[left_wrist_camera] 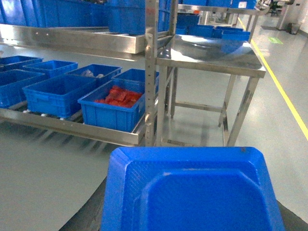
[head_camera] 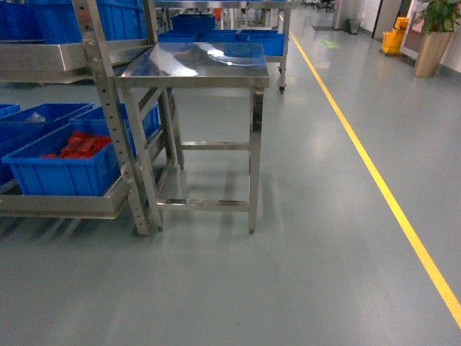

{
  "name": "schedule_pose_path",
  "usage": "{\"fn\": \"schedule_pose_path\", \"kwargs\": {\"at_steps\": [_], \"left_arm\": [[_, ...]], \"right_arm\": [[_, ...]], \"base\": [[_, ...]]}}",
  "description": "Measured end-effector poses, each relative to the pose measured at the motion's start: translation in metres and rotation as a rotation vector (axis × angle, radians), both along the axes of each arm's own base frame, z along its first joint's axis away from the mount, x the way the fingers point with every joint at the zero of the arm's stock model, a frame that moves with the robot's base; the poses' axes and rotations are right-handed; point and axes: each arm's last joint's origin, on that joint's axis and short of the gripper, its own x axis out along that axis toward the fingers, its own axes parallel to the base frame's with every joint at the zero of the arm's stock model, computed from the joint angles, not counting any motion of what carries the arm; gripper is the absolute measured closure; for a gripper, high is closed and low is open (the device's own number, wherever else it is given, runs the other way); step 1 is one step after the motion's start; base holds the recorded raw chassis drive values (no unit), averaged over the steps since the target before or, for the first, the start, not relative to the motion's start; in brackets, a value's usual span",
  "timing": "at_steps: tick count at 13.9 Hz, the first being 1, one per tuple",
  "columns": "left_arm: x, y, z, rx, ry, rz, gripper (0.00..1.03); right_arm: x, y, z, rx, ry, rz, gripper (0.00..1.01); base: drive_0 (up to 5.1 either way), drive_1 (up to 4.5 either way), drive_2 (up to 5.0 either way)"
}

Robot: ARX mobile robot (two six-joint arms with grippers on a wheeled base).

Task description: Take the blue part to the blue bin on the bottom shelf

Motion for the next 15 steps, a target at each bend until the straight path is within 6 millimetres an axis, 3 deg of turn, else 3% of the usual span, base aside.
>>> {"fn": "schedule_pose_path", "kwargs": {"at_steps": [15], "left_arm": [[0.0000,0.0001,-0.0005,0.002,0.004,0.001,0.59]], "right_arm": [[0.0000,0.0000,-0.0002,0.000,0.002,0.000,0.03]], "base": [[0.1,4.41,-4.2]]}}
